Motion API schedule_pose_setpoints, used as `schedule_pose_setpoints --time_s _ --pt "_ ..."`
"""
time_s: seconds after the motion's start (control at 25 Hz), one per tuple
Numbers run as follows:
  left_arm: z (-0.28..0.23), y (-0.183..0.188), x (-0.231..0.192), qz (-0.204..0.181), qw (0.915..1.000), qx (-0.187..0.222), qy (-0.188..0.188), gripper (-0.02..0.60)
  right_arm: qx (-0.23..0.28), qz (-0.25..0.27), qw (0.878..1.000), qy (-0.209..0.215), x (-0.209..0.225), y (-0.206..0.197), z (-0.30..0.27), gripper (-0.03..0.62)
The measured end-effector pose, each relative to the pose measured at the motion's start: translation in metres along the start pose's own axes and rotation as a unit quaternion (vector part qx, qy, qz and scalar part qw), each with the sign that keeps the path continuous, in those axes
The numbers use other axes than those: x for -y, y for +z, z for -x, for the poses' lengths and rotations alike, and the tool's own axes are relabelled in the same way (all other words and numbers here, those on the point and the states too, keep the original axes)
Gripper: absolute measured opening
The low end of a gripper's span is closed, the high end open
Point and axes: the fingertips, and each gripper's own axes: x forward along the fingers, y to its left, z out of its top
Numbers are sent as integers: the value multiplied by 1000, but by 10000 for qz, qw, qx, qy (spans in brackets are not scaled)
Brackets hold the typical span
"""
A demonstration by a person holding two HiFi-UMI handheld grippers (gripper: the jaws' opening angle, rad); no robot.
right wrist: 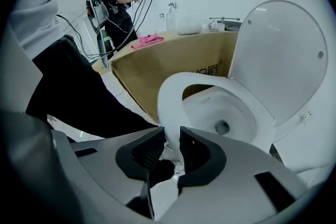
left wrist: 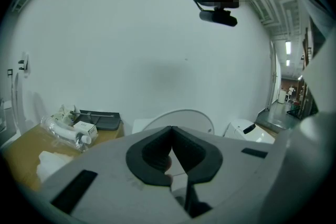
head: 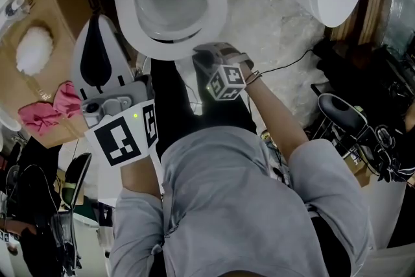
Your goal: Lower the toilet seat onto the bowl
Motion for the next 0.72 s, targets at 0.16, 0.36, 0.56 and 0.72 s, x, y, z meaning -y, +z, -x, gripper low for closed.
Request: schedule_pose_setpoints --time_s 0.16,0.36,0.56,0.72 --pt "-1 -4 -2 -5 10000 -36 11 0 -114 -78 9999 70 -2 -8 -12 80" --pt "1 -9 -3 5 10000 -37 3 0 -278 -308 9991 73 -9 -22 -30 70" --pt "2 -12 -5 -16 10000 -41 -6 0 -353 -590 9972 -284 1 -32 -31 -2" --pt "0 -12 -9 16 10000 -37 9 0 -387 -687 9962 -372 13 -38 -24 -2"
